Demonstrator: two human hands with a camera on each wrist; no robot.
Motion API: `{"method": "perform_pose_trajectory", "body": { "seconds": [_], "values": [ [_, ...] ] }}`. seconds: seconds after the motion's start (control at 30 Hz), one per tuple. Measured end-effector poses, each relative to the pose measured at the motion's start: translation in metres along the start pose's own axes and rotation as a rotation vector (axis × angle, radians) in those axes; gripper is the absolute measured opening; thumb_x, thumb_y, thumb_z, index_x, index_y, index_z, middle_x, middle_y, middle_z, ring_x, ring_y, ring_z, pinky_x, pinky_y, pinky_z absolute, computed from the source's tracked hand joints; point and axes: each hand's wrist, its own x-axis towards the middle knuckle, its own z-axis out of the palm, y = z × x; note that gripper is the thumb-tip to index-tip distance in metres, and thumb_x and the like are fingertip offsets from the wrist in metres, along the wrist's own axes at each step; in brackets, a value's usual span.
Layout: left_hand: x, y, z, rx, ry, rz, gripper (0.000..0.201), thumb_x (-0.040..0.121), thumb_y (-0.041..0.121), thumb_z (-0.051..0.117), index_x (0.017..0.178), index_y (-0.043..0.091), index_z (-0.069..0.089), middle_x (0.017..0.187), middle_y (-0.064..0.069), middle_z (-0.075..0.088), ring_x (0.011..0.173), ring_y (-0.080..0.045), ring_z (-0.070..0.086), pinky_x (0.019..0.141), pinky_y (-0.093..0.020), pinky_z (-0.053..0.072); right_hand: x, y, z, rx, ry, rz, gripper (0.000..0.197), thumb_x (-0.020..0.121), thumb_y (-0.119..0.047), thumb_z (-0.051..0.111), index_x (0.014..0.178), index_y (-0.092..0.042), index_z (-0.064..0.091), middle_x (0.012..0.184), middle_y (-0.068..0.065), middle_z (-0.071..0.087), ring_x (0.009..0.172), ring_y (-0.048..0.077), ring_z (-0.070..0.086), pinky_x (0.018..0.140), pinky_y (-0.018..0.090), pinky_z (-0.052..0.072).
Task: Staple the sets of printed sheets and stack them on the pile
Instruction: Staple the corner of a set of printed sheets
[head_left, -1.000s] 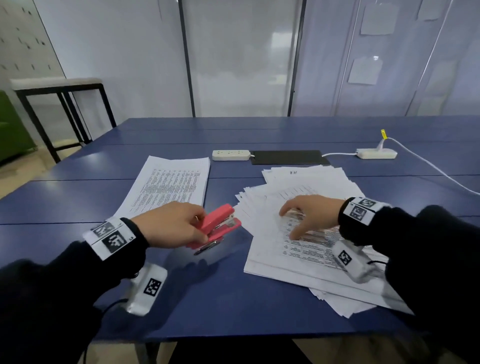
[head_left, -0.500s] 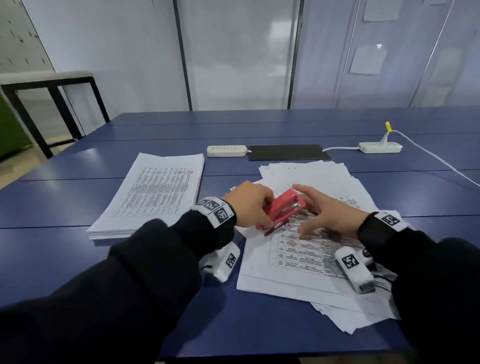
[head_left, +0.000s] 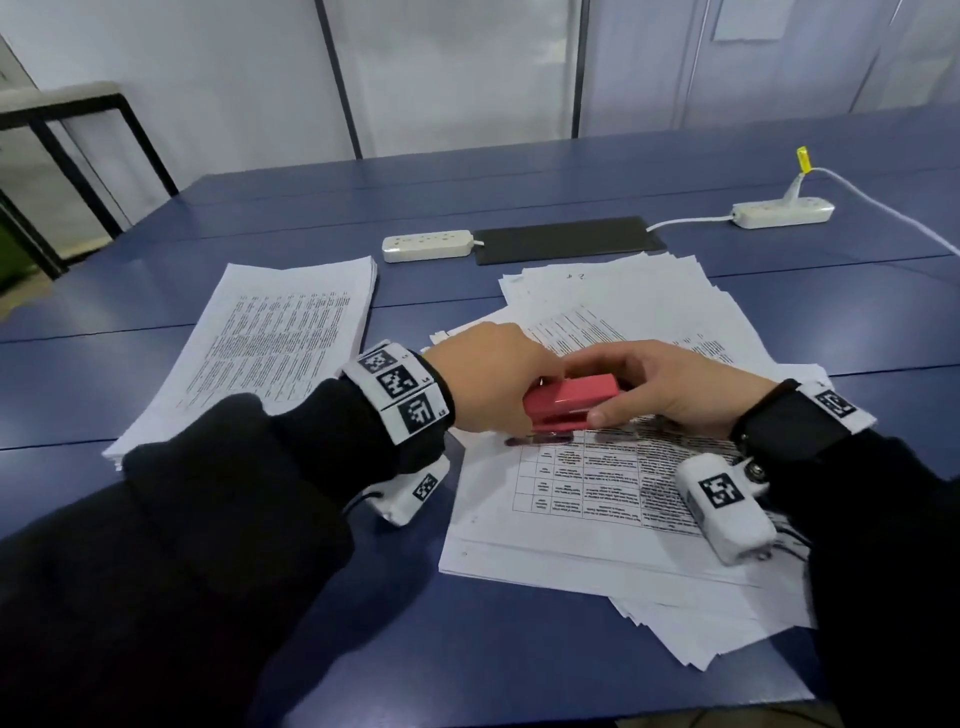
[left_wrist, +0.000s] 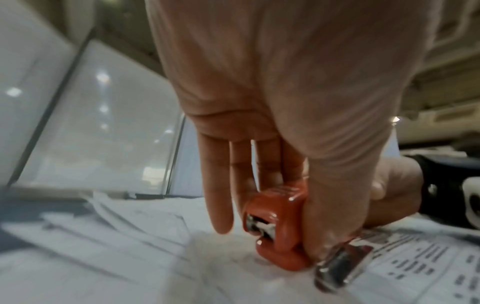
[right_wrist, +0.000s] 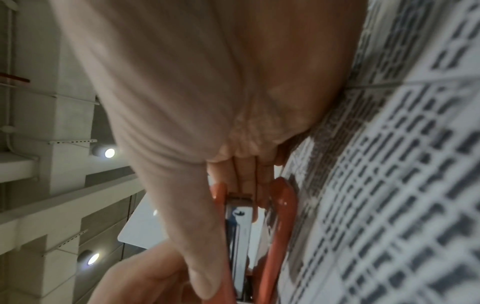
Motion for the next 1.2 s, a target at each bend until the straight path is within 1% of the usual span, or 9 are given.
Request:
{"method": "perform_pose_trajectory", "body": {
  "seconds": [0.13, 0.27, 0.43, 0.6, 0.7, 0.8, 0.9, 1.13, 1.2],
  "values": [
    [0.0003, -0.0082, -0.0007, -0.029, -0.064, -0.051, 0.019, 0.082, 0.037, 0.072, 0.093, 0.031, 0.058, 0.077, 0.007, 0.06, 0.077, -0.022, 0.056, 0.07, -0.034, 0.052, 0.0009, 0.0007, -0.002, -0.038, -0.019, -0.016, 0.054, 0.084, 0.007, 0.075, 0.133, -0.013, 0.065, 0.127, 0.013, 0.071, 0.117, 0.031, 0.067, 0.091, 0.031, 0.058],
    [-0.0011, -0.0067, -0.0034, -0.059, -0.106, -0.014, 0.024, 0.08, 0.031, 0.071, 0.09, 0.039, 0.05, 0.073, 0.011, 0.056, 0.069, -0.009, 0.048, 0.069, -0.036, 0.05, 0.0009, -0.0004, -0.0016, -0.063, -0.002, 0.0, 0.043, 0.086, -0.001, 0.076, 0.128, -0.011, 0.069, 0.124, 0.016, 0.071, 0.112, 0.035, 0.068, 0.095, 0.039, 0.058],
    [-0.0011, -0.0031, -0.0052, -0.012, -0.111, -0.08, 0.02, 0.081, 0.036, 0.07, 0.098, 0.026, 0.068, 0.08, 0.006, 0.065, 0.078, -0.02, 0.059, 0.074, -0.041, 0.058, -0.0006, -0.0039, 0.0016, -0.003, 0.057, 0.021, 0.041, 0.09, -0.037, 0.064, 0.123, -0.015, 0.075, 0.117, 0.007, 0.077, 0.114, 0.029, 0.07, 0.102, 0.035, 0.052],
    [-0.0011, -0.004, -0.0083, -0.023, -0.138, -0.035, 0.015, 0.08, 0.033, 0.069, 0.092, 0.032, 0.062, 0.078, 0.008, 0.062, 0.073, -0.015, 0.054, 0.071, -0.039, 0.056, 0.002, 0.0003, 0.0008, 0.033, 0.083, 0.048, 0.035, 0.095, -0.03, 0.062, 0.124, -0.014, 0.074, 0.117, 0.008, 0.077, 0.113, 0.031, 0.071, 0.111, 0.047, 0.048],
    [0.0003, -0.0056, -0.0066, -0.006, -0.129, -0.1, 0.025, 0.077, 0.036, 0.074, 0.1, 0.028, 0.07, 0.081, 0.007, 0.067, 0.077, -0.02, 0.06, 0.069, -0.032, 0.054, 0.0026, 0.0001, 0.0017, -0.021, 0.1, 0.038, 0.037, 0.09, -0.043, 0.064, 0.118, -0.024, 0.078, 0.115, 0.002, 0.078, 0.113, 0.025, 0.071, 0.113, 0.046, 0.045],
    [-0.0006, -0.008, -0.0039, -0.016, -0.111, -0.09, 0.022, 0.078, 0.037, 0.074, 0.098, 0.029, 0.069, 0.076, 0.009, 0.062, 0.075, -0.017, 0.058, 0.066, -0.03, 0.05, 0.0037, 0.0011, 0.0019, 0.028, 0.103, 0.043, 0.029, 0.098, -0.034, 0.061, 0.118, -0.022, 0.078, 0.115, 0.006, 0.078, 0.113, 0.033, 0.07, 0.111, 0.046, 0.047],
    [-0.0022, -0.0097, -0.0052, -0.047, -0.118, -0.044, 0.021, 0.08, 0.034, 0.072, 0.1, 0.03, 0.068, 0.077, 0.009, 0.06, 0.075, -0.016, 0.054, 0.067, -0.03, 0.046, 0.0033, 0.0003, 0.0012, 0.012, 0.082, 0.052, 0.036, 0.094, -0.034, 0.064, 0.123, -0.018, 0.075, 0.115, 0.007, 0.078, 0.111, 0.028, 0.072, 0.111, 0.046, 0.047],
    [0.0018, -0.0059, -0.0067, 0.017, -0.118, -0.104, 0.017, 0.074, 0.034, 0.075, 0.085, 0.024, 0.068, 0.068, 0.006, 0.063, 0.07, -0.019, 0.061, 0.063, -0.032, 0.055, 0.0013, -0.0028, 0.0044, 0.003, 0.065, 0.009, 0.028, 0.102, -0.021, 0.057, 0.124, -0.017, 0.073, 0.117, 0.002, 0.077, 0.109, 0.019, 0.072, 0.098, 0.025, 0.053],
    [-0.001, -0.0098, -0.0068, 0.007, -0.119, -0.064, 0.015, 0.076, 0.033, 0.074, 0.084, 0.028, 0.062, 0.068, 0.009, 0.059, 0.068, -0.011, 0.055, 0.062, -0.029, 0.046, 0.0011, -0.0026, 0.0031, -0.034, 0.043, -0.003, 0.031, 0.094, -0.025, 0.065, 0.12, -0.014, 0.075, 0.122, -0.003, 0.075, 0.113, 0.013, 0.069, 0.099, 0.021, 0.049]
  ]
}}
